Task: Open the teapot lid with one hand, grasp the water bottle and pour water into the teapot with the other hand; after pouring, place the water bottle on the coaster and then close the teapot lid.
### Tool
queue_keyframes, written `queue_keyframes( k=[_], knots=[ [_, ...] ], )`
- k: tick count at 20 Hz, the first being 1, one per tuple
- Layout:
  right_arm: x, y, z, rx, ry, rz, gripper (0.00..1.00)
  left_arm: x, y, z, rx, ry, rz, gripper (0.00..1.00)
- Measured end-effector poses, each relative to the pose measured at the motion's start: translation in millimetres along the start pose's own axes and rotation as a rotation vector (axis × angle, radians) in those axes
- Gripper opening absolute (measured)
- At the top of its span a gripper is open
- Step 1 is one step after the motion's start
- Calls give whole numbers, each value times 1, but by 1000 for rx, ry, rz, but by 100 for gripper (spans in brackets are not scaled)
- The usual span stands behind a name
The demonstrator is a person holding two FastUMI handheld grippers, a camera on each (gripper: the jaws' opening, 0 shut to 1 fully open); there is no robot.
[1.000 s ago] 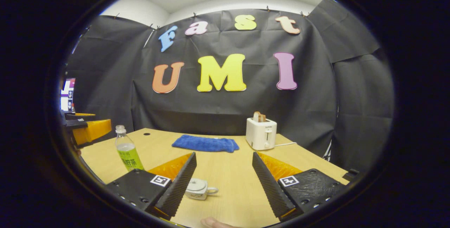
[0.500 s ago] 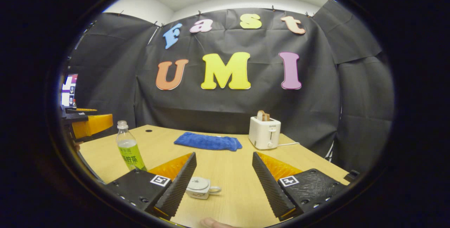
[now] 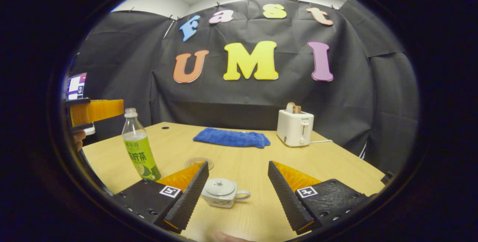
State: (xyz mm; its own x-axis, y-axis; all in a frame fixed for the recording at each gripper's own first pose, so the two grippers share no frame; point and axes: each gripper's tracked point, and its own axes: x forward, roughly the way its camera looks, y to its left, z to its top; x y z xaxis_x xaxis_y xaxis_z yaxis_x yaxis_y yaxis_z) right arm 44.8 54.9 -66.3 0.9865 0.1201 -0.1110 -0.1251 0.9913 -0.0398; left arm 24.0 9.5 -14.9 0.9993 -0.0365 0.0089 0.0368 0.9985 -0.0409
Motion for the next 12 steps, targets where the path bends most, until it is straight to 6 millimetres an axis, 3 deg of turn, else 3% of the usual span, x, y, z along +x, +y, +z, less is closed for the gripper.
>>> queue_keyframes(
  k=[4, 7, 12],
  knots=[
    [22, 17, -14, -32, 11, 18, 97, 3, 3, -4, -2, 8, -10, 99],
    [35, 23, -28, -15, 42, 26, 93, 5, 9, -7, -3, 13, -3, 99],
    [40, 32, -33, 25, 47, 76, 74, 5, 9, -9, 5, 19, -17, 99]
  ],
)
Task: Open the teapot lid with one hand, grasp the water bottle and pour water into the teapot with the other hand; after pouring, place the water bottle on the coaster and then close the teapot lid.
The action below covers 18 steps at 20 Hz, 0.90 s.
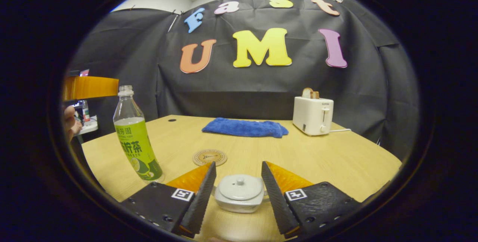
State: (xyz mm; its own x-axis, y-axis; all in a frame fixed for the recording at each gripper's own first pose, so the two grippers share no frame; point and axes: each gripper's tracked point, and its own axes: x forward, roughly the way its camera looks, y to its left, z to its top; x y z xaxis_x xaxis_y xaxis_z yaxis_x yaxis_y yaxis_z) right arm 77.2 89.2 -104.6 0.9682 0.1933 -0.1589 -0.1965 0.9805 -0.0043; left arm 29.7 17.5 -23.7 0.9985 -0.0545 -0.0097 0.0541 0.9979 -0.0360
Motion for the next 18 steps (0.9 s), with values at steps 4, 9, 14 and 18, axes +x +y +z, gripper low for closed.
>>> queue_keyframes(
  k=[4, 9, 14, 18],
  knots=[
    [0, -1, -2, -15, 1, 16, 55, -1, 2, -2, 35, 1, -18, 99],
    [-1, 0, -1, -25, 3, 33, 47, -2, -5, -8, 43, 13, -75, 99],
    [0, 1, 0, -24, 1, 45, 22, 3, -5, -18, 31, 31, -105, 99],
    [-1, -9, 1, 11, -3, 9, 1, 8, -4, -28, 13, 58, -109, 99]
  ],
)
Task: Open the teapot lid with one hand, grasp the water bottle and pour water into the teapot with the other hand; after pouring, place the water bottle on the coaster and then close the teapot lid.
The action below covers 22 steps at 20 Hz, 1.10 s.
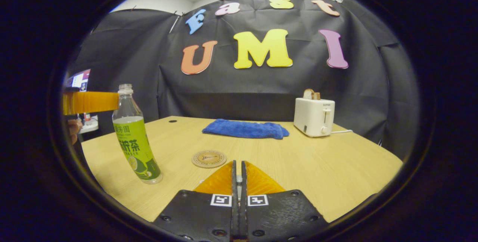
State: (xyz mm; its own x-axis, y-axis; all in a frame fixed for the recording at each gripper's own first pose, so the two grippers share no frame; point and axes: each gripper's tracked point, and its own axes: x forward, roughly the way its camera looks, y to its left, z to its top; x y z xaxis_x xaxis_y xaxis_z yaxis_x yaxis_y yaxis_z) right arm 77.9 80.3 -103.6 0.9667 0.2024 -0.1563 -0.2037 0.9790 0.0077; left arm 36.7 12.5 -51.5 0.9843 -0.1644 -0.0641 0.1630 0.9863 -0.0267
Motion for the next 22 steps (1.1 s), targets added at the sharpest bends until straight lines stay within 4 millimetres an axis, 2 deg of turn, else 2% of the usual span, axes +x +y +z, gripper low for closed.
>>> queue_keyframes(
  k=[5, 9, 13, 16, 18, 22],
  knots=[
    [-4, 3, 10, 10, 6, 24, 0, 4, -8, -7, -13, 12, -34, 99],
    [-19, 15, 35, 4, -45, 50, 1, 8, -13, -10, -10, 10, -58, 99],
    [-34, 21, 48, -36, -91, 57, 0, 14, -15, -10, -39, -30, -79, 99],
    [-45, 22, 51, -27, -103, 64, 0, 17, -24, -9, -42, -89, -130, 99],
    [-52, 20, 52, -21, -102, 63, 0, 23, -27, -15, -39, -106, -160, 99],
    [-60, 12, 50, -13, -100, 60, 1, 35, -15, -36, -52, -54, -124, 99]
  ],
)
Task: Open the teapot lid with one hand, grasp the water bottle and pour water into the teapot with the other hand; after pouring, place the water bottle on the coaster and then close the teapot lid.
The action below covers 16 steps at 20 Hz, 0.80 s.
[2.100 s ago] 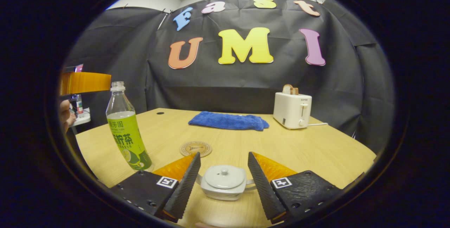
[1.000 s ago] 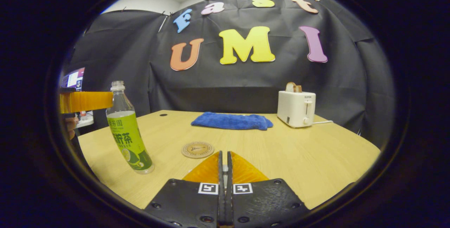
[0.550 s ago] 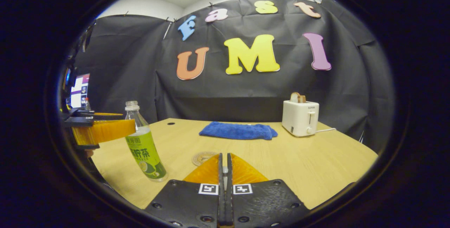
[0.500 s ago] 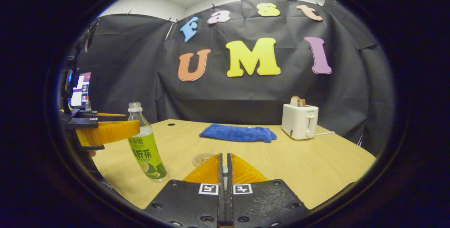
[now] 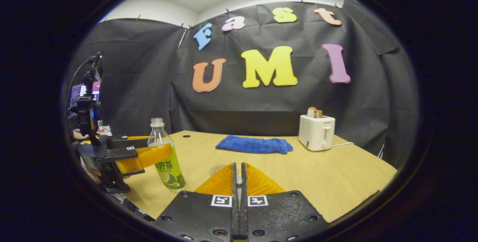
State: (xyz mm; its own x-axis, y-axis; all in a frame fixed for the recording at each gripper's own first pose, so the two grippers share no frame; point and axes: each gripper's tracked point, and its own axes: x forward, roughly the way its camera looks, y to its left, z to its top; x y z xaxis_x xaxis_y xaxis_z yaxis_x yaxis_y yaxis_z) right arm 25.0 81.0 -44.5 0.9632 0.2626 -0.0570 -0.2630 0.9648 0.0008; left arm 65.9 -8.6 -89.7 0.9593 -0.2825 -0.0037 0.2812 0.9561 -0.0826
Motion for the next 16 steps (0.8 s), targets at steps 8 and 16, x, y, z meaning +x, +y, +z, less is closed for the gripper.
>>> queue_keyframes(
  k=[8, 16],
  knots=[
    [-1, -30, -8, 49, 20, -43, 0, 7, -4, -7, 4, 19, 4, 80],
    [-3, -60, 5, 19, -6, -81, 0, -7, -16, 15, 127, 65, 145, 77]
  ],
)
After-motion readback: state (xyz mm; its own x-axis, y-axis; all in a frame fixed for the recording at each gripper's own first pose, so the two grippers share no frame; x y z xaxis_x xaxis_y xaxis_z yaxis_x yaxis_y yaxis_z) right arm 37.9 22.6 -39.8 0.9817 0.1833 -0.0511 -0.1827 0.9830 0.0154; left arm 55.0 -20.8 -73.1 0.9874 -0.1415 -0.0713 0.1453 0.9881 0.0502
